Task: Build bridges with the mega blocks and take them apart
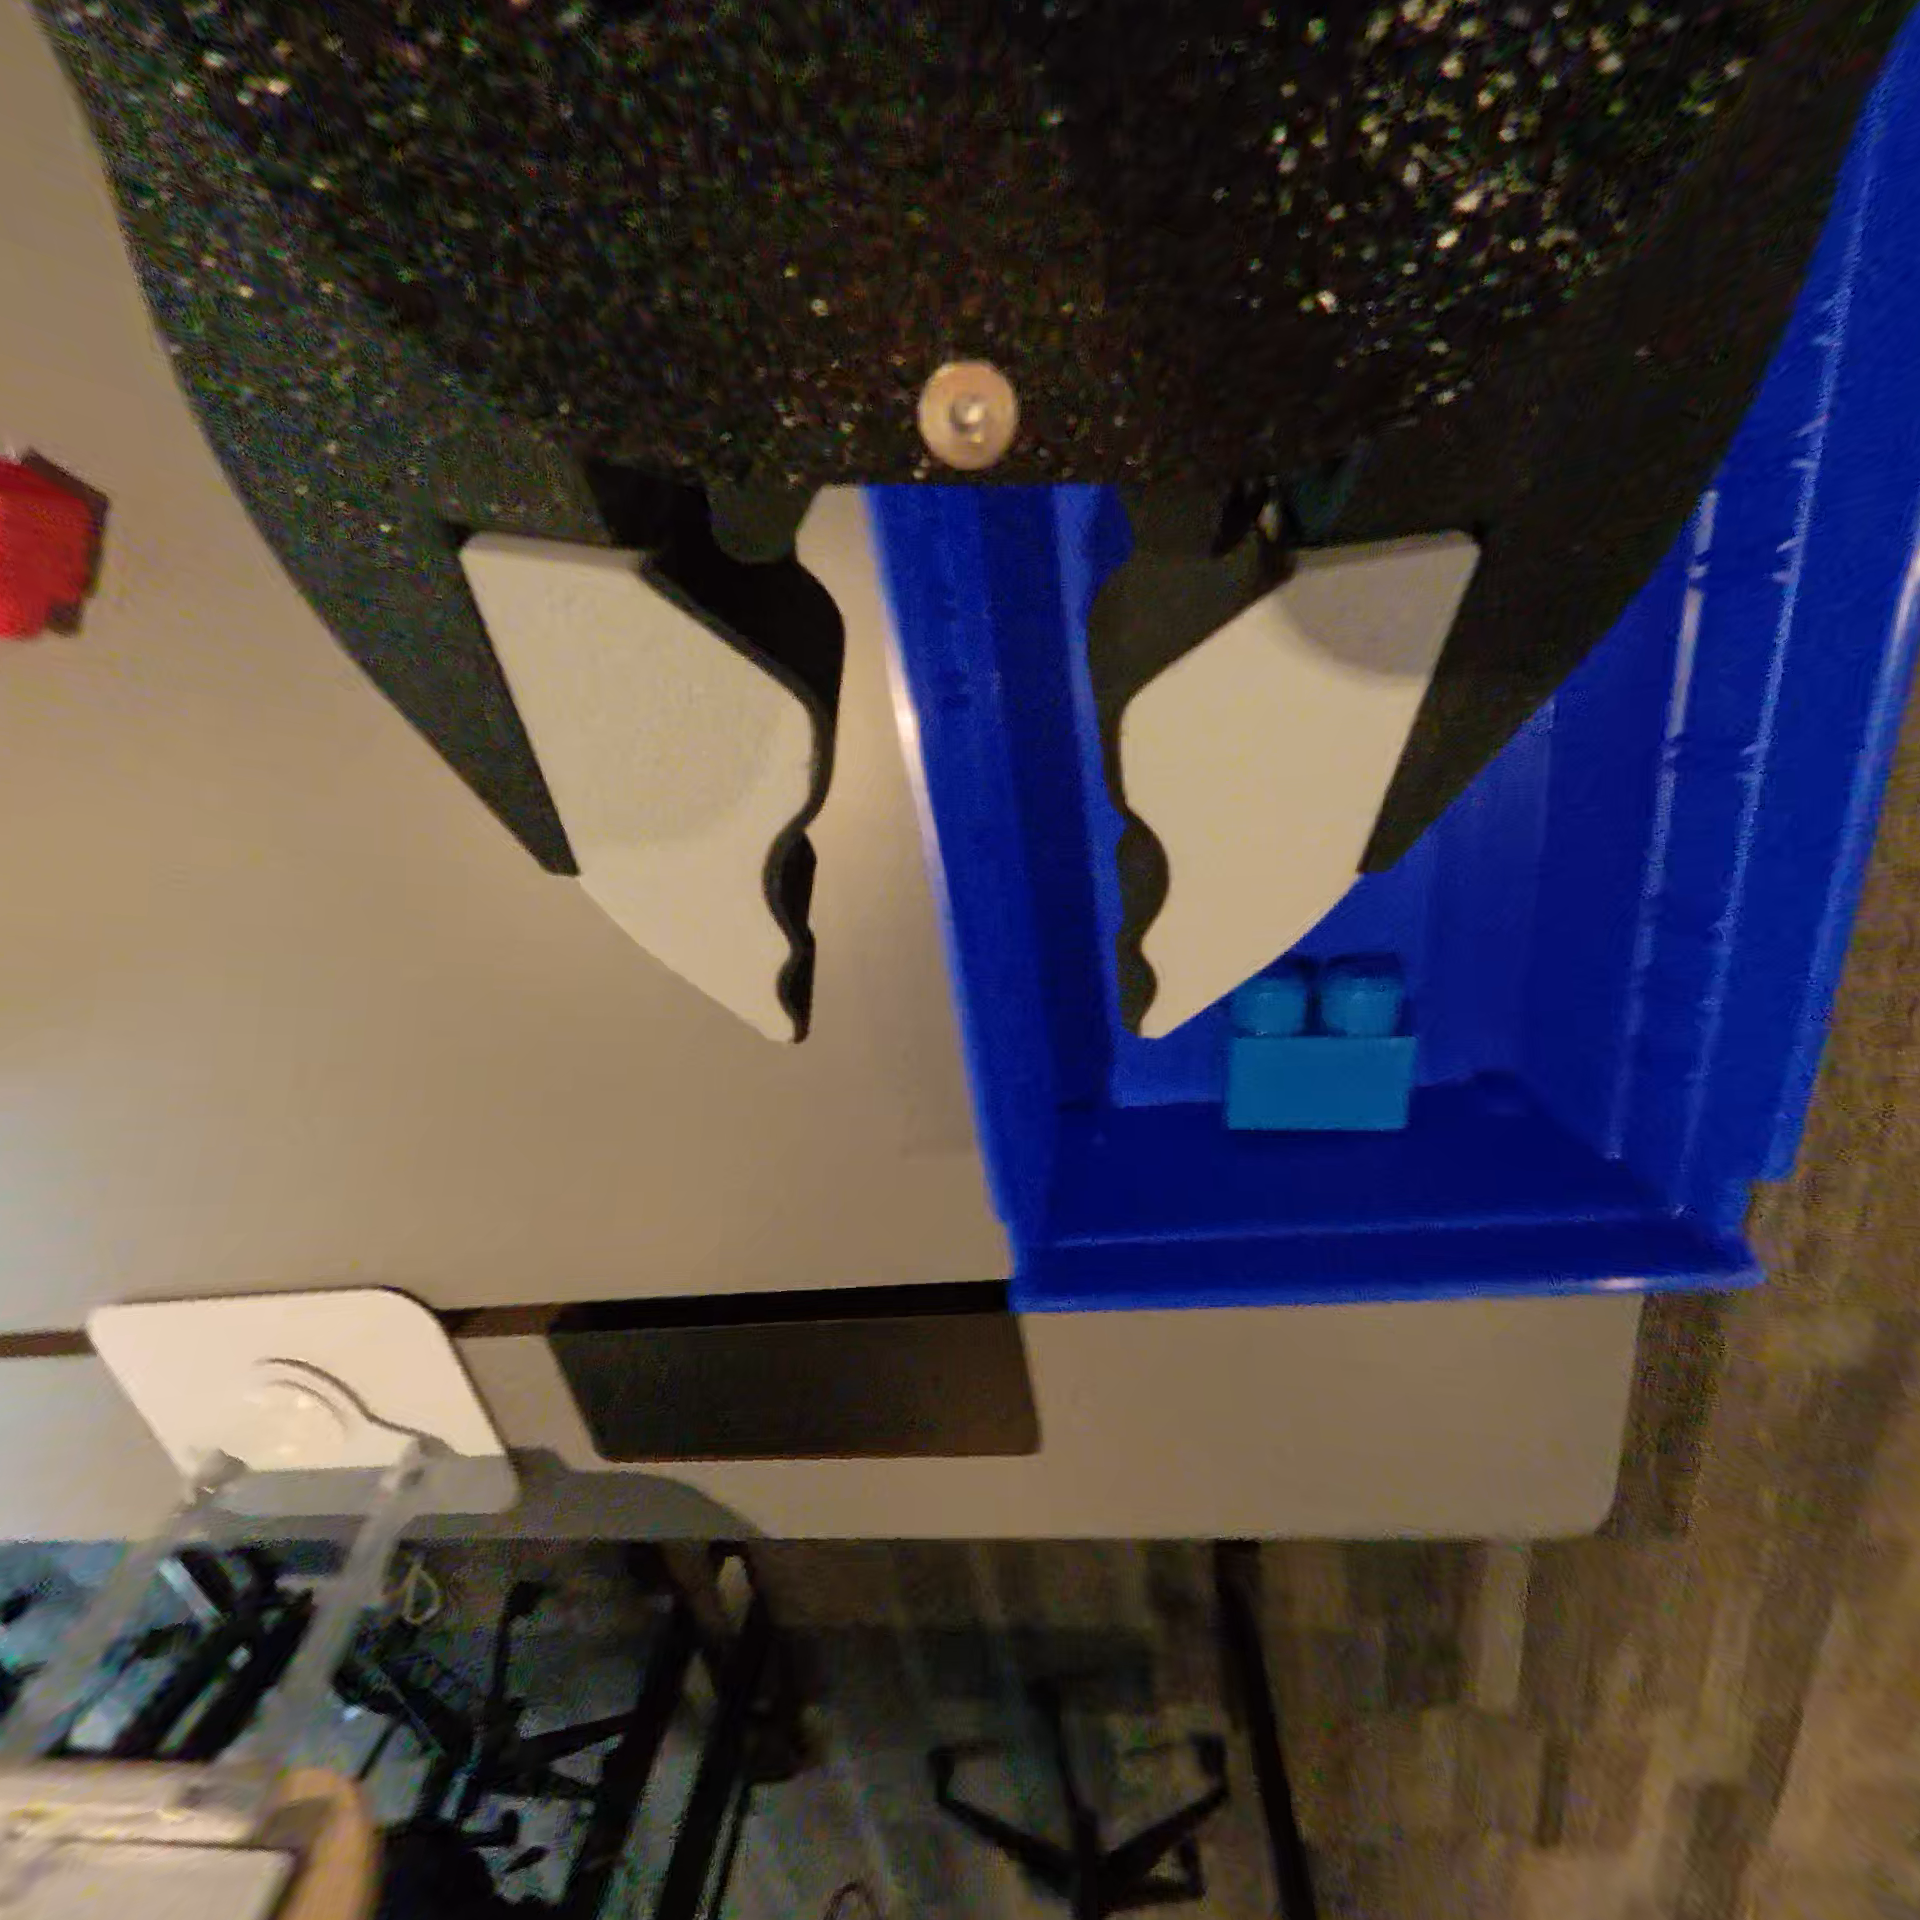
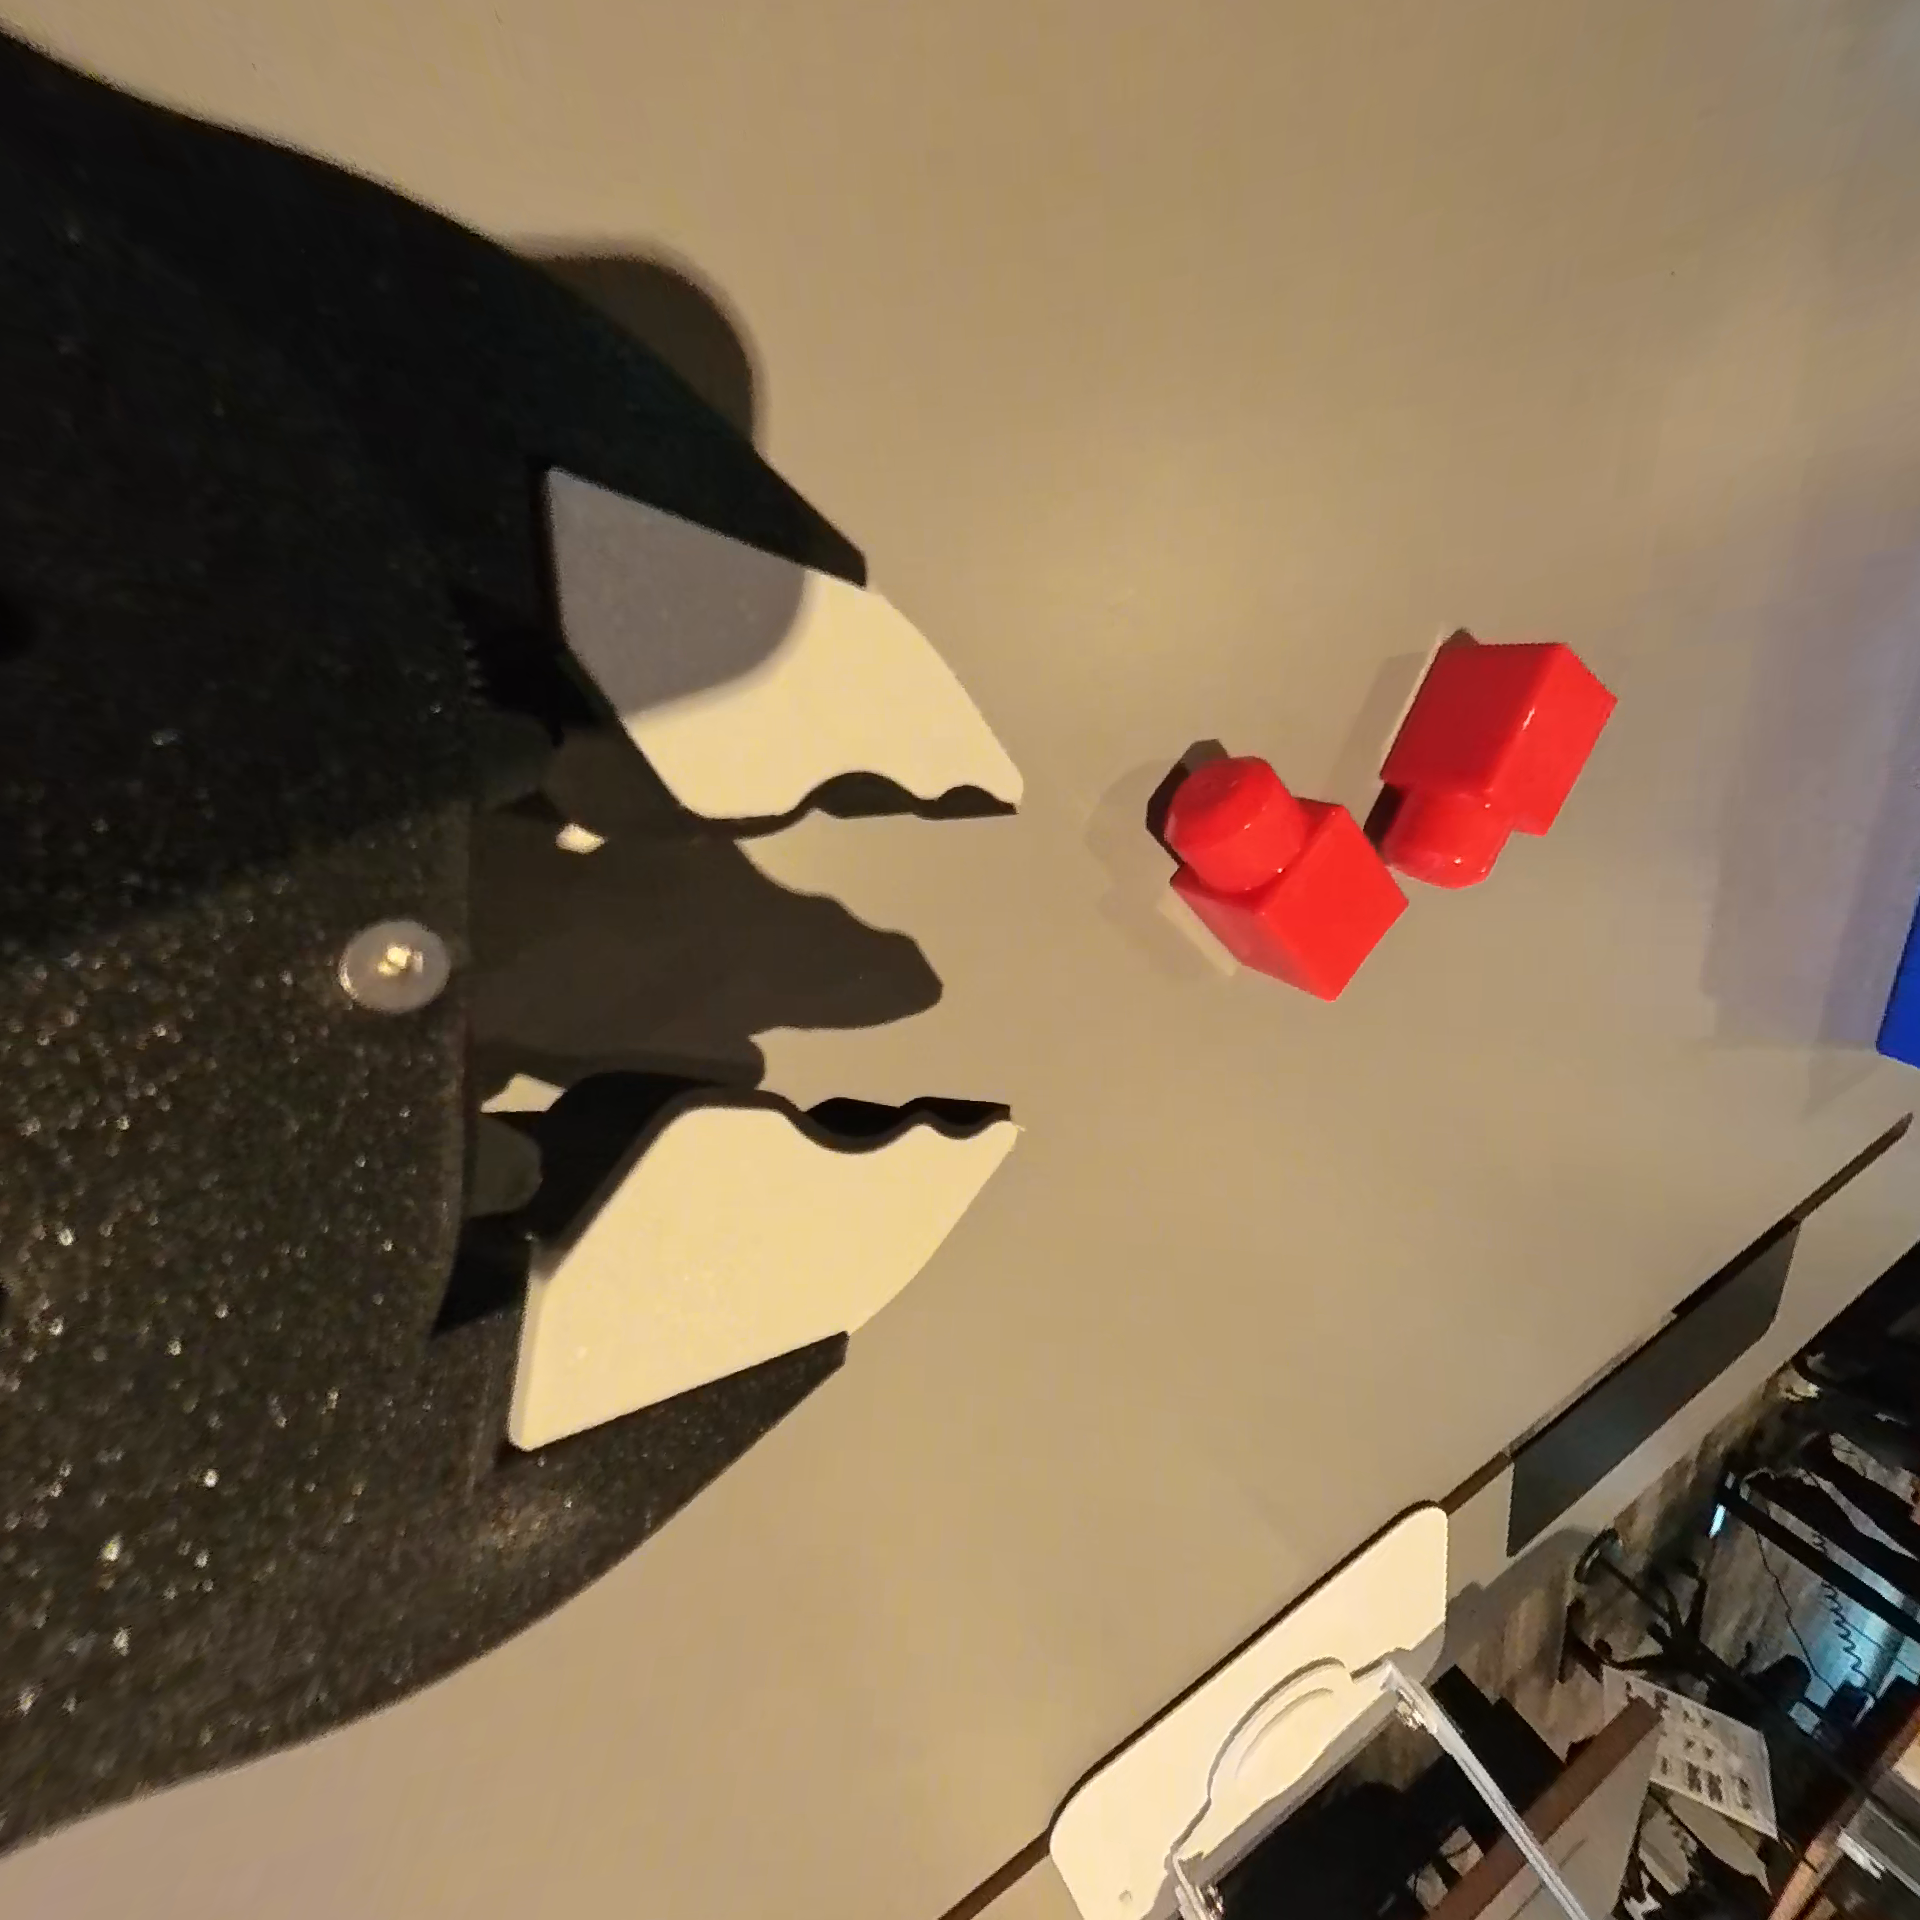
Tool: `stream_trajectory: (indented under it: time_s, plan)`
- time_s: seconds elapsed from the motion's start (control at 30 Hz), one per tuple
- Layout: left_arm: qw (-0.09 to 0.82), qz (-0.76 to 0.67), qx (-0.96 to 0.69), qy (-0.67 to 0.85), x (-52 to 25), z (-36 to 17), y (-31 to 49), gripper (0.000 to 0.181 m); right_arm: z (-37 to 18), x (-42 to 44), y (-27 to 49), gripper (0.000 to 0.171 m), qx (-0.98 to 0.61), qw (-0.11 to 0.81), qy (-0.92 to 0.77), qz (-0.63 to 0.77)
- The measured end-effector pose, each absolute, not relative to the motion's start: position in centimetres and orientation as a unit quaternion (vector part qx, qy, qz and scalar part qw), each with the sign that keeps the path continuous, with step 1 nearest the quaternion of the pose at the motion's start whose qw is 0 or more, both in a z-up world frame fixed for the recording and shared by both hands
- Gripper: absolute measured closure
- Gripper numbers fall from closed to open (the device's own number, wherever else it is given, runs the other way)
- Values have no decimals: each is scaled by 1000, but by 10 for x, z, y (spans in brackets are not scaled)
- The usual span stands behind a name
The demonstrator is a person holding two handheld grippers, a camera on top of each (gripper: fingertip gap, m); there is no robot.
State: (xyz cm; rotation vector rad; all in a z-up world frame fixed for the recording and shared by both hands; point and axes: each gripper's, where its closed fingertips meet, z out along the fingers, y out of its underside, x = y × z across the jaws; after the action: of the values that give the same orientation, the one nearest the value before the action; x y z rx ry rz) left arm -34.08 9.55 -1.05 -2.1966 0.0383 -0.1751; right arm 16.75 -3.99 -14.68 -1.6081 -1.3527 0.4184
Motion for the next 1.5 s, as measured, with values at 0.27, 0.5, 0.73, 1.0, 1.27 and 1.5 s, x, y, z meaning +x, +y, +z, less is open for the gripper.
stream_trajectory:
  time_s: [0.27,0.5,0.73,1.0,1.27,1.5]
  plan:
    - [338,-38,-938,-61,-420,-97,130,134,-149,167,-39,121,-661,475,-556,168]
    - [273,16,-960,-56,-455,-151,140,139,-149,166,-40,121,-659,475,-559,164]
    - [277,-27,-960,-37,-451,-162,154,117,-151,165,-39,125,-664,467,-559,171]
    - [243,-63,-967,-49,-444,-166,161,90,-151,165,-38,126,-668,464,-555,172]
    - [219,-69,-971,-61,-433,-171,169,86,-151,165,-38,126,-668,464,-556,170]
    - [197,-14,-980,-10,-435,-184,171,100,-151,165,-38,127,-666,465,-557,170]
